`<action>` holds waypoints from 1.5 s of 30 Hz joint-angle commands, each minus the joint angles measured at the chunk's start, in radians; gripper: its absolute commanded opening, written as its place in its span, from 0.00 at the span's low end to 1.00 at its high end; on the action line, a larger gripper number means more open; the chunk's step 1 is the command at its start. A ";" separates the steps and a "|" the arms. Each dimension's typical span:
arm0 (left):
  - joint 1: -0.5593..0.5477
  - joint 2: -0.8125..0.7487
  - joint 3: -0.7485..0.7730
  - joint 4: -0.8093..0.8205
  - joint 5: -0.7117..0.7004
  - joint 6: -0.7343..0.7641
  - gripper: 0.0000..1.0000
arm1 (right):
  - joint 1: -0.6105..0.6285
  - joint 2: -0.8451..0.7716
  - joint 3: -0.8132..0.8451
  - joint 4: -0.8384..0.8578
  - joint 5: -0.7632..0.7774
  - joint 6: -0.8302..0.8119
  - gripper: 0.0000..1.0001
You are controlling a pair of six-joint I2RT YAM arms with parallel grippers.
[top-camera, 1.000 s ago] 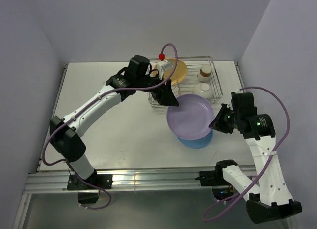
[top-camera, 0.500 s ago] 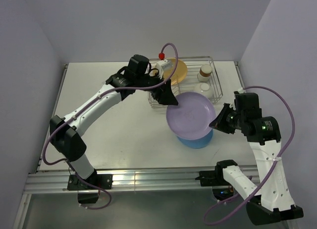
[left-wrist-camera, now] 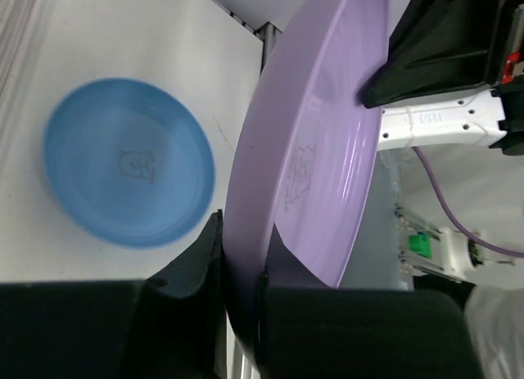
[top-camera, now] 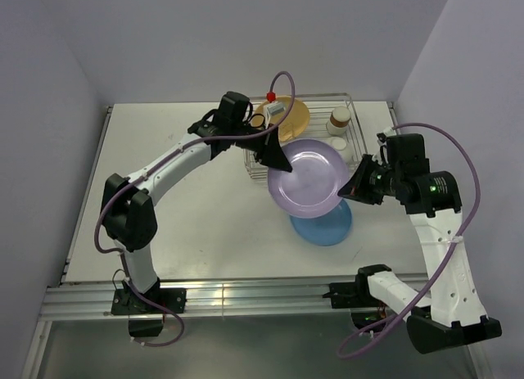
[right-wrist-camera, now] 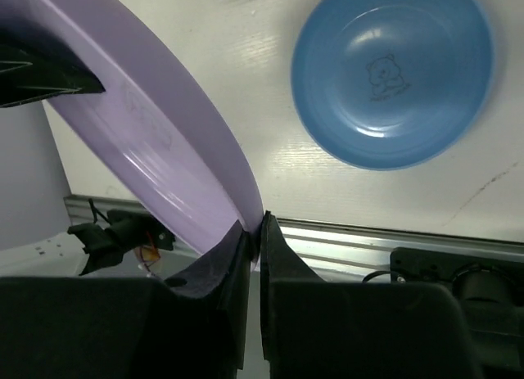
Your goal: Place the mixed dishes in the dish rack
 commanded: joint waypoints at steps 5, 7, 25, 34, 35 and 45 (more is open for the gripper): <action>0.082 0.008 0.068 0.119 0.004 0.003 0.00 | -0.005 0.074 0.107 0.027 0.119 -0.021 0.67; 0.113 -0.002 0.082 0.134 -0.081 0.010 0.00 | -0.005 0.031 0.058 0.011 0.222 0.006 0.79; 0.138 -0.062 -0.050 0.518 -0.772 0.504 0.00 | -0.004 -0.504 -0.566 0.340 -0.021 0.059 0.86; 0.144 -0.006 -0.167 0.696 -0.818 0.759 0.00 | -0.004 -0.570 -0.467 0.247 0.058 0.060 0.85; 0.147 0.007 -0.164 0.693 -0.812 0.811 0.00 | -0.004 -0.564 -0.459 0.244 0.057 0.066 0.85; 0.164 0.059 -0.228 0.808 -0.689 0.859 0.00 | -0.004 -0.610 -0.543 0.303 0.104 0.120 0.85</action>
